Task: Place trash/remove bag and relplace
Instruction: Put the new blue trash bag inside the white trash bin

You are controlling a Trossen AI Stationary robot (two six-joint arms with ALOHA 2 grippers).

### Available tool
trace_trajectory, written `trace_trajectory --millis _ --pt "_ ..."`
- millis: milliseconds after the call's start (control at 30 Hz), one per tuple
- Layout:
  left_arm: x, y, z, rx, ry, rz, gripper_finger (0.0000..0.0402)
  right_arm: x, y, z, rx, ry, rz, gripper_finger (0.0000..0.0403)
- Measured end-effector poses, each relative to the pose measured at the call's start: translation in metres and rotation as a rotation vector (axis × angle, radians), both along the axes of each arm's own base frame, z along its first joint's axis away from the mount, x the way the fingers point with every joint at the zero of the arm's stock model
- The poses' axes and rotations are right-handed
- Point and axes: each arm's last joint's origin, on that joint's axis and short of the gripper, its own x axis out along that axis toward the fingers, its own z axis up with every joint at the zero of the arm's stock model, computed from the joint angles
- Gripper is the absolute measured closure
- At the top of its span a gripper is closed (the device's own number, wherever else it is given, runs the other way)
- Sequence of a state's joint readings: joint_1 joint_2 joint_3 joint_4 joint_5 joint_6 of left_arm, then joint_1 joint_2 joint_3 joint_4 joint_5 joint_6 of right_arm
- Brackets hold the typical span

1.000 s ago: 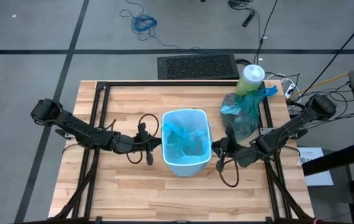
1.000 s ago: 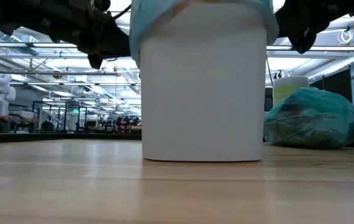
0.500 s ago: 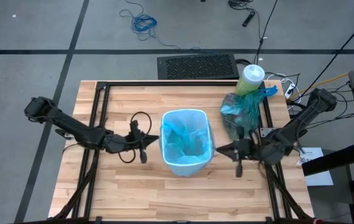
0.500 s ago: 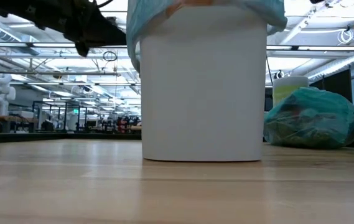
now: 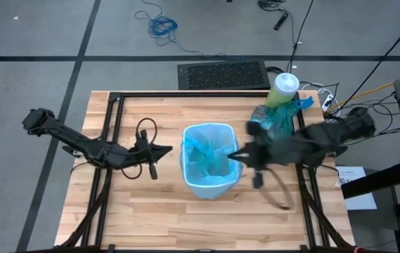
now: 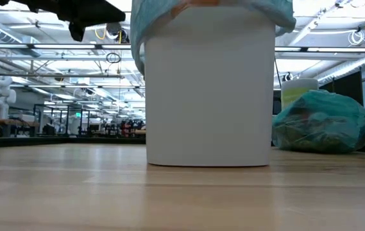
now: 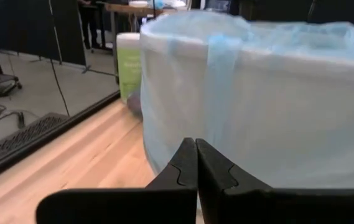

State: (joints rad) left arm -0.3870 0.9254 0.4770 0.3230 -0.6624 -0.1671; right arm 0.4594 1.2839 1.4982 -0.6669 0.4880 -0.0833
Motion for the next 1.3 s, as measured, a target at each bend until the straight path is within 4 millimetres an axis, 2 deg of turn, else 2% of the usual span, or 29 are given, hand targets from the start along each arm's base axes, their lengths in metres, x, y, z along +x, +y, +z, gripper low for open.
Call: trace_trajectory --millis 133,233,367,500,633,900,1100,1300 --pt "-0.002 0.001 0.003 0.008 -0.012 -0.002 0.0402 0.045 -0.015 0.017 -0.058 0.176 0.008 0.0403" --pt "-0.002 0.001 0.003 -0.006 -0.015 -0.003 0.0402 0.075 -0.031 0.024 -0.024 0.284 -0.065 0.0403" --pt "-0.002 0.001 0.003 -0.015 -0.017 -0.003 0.0402 0.109 -0.049 0.011 0.004 0.467 -0.124 0.0403" --pt "-0.002 0.001 0.003 -0.014 -0.015 -0.003 0.0402 0.133 -0.059 -0.009 0.053 0.589 -0.151 0.0403" --pt "-0.002 0.001 0.002 -0.016 -0.015 -0.002 0.0402 0.146 -0.065 -0.031 0.072 0.691 -0.184 0.0403" --pt "-0.002 0.001 0.003 -0.018 -0.019 -0.002 0.0402 0.153 -0.068 -0.047 0.137 0.757 -0.278 0.0403" --pt "-0.002 0.001 0.004 -0.023 -0.035 -0.002 0.0402 0.165 -0.068 -0.069 0.150 0.830 -0.324 0.0403" --pt "-0.006 0.003 0.021 0.017 -0.136 -0.005 0.0402 0.178 -0.065 -0.091 0.189 0.891 -0.353 0.0403"
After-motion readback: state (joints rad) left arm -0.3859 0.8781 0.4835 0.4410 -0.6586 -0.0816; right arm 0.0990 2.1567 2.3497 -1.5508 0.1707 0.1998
